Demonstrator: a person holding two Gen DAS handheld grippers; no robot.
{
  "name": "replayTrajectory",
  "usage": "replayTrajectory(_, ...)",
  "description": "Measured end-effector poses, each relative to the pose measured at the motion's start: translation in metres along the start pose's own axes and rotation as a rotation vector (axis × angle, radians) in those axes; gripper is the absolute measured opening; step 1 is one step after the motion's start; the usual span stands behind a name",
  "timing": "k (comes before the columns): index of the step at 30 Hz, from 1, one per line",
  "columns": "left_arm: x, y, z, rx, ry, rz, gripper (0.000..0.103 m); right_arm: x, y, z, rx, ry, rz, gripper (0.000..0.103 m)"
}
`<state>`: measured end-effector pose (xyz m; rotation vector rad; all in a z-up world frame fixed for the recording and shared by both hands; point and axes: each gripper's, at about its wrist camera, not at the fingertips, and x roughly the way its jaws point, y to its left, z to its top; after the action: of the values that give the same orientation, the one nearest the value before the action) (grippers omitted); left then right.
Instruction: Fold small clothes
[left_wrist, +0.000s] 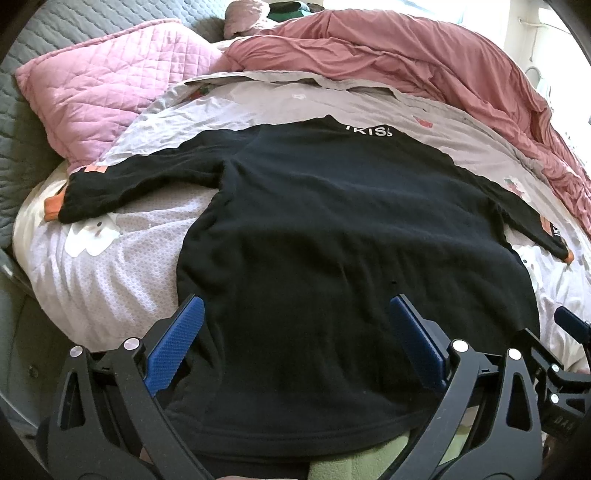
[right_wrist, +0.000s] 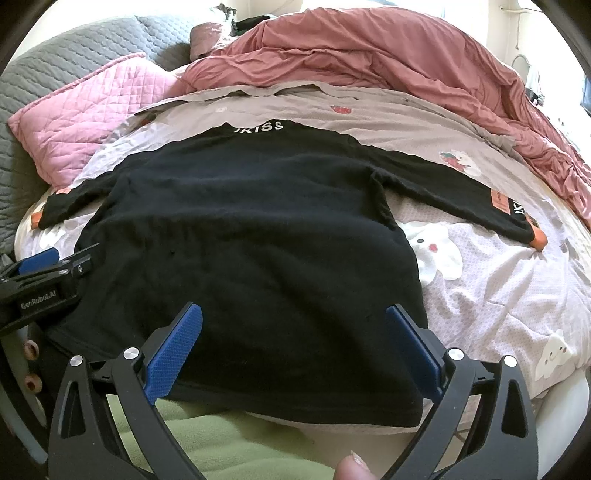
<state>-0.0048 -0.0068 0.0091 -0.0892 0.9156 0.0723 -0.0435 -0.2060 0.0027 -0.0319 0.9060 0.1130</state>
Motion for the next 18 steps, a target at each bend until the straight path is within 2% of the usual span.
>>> replayTrajectory(18, 0.01, -0.014, 0.006, 0.011, 0.023, 0.01, 0.094, 0.012, -0.027, 0.018, 0.051, -0.028, -0.02, 0.099)
